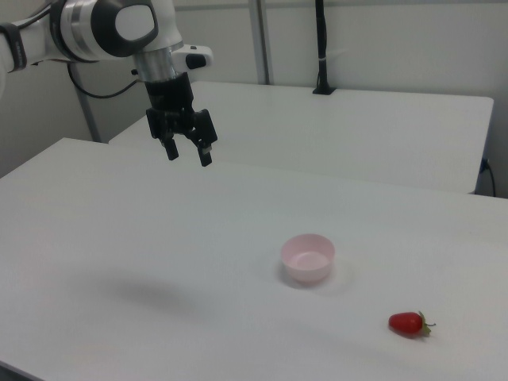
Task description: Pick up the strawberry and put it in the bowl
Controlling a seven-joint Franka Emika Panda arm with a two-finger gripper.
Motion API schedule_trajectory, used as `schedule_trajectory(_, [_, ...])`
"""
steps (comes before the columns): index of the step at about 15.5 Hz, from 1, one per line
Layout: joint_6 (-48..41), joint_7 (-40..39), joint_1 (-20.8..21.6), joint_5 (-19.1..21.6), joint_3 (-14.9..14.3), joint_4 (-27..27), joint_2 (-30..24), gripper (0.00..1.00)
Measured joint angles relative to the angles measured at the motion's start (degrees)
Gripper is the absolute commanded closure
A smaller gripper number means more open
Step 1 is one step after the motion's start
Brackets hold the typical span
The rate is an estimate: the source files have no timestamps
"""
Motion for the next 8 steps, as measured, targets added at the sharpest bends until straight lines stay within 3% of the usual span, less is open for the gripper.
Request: schedule_trajectory(8, [-2.2, -0.6, 0.0, 0.0, 0.0, 0.1, -0.2, 0.0])
